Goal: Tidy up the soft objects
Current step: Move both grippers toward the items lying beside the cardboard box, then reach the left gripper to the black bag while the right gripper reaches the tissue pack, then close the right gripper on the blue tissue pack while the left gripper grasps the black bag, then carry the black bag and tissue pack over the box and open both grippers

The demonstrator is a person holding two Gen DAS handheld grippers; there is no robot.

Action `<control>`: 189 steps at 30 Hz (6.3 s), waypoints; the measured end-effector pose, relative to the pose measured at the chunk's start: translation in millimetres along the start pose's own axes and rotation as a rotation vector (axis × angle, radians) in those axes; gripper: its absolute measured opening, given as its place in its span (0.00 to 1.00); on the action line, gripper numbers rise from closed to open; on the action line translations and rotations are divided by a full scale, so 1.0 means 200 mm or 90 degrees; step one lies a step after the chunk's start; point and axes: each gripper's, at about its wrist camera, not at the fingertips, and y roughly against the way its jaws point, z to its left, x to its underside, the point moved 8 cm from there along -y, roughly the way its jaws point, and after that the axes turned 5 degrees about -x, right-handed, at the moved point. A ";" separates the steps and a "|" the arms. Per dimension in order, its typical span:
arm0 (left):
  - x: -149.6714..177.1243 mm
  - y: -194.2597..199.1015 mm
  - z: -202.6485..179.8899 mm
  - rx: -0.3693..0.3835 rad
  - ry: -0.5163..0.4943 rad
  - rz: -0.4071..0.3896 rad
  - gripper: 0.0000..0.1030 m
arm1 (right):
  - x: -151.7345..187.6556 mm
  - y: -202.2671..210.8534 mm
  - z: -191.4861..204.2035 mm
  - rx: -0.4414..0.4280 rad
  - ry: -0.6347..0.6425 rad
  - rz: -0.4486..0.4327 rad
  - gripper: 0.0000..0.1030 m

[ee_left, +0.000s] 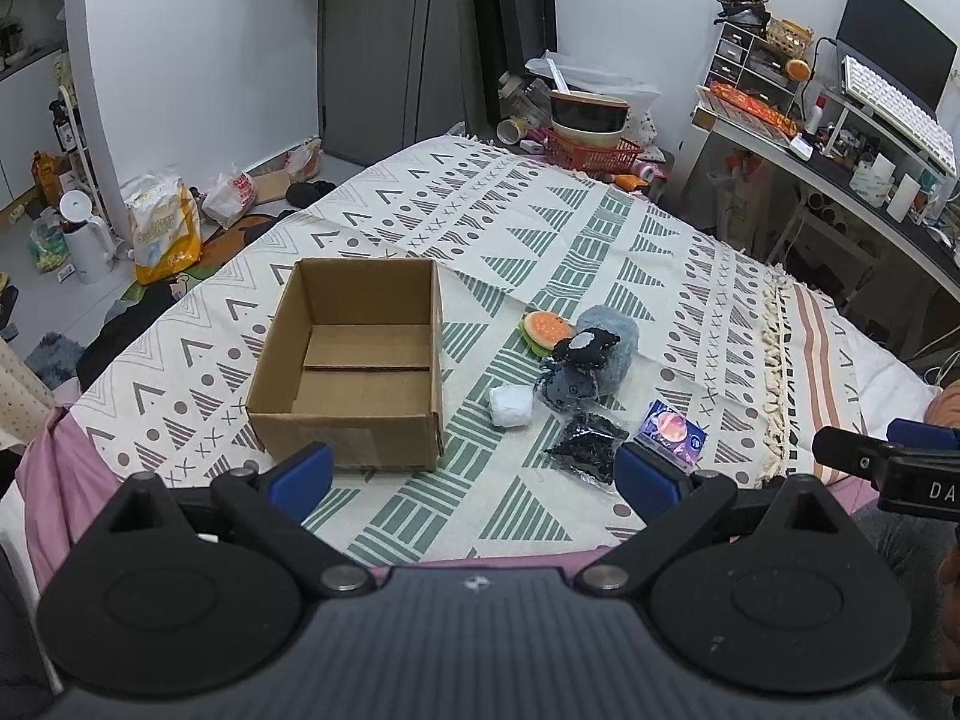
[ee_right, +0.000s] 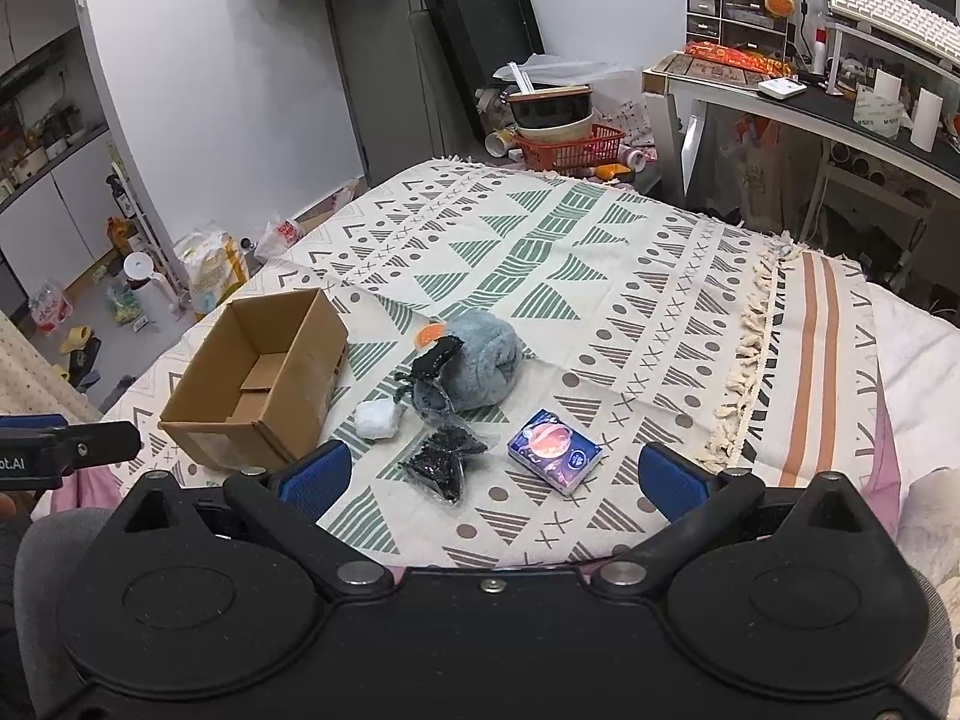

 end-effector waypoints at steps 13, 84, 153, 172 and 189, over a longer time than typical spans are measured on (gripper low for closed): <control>0.00 -0.02 0.00 -0.001 -0.006 0.008 0.96 | 0.00 0.02 0.03 -0.003 0.013 -0.006 1.00; -0.09 -0.69 -0.39 0.041 0.021 0.105 0.91 | 0.03 -0.65 -0.43 -0.015 -0.102 0.152 0.97; 0.04 -1.06 -0.44 0.054 0.079 0.199 0.29 | 0.06 -1.05 -0.32 -0.001 0.060 0.227 0.58; -0.15 -0.81 -0.31 0.071 0.107 0.117 0.29 | -0.11 -0.82 -0.12 0.020 0.016 0.119 0.58; -0.22 -0.70 -0.04 0.067 0.161 0.069 0.29 | -0.25 -0.74 0.18 -0.013 0.012 0.066 0.58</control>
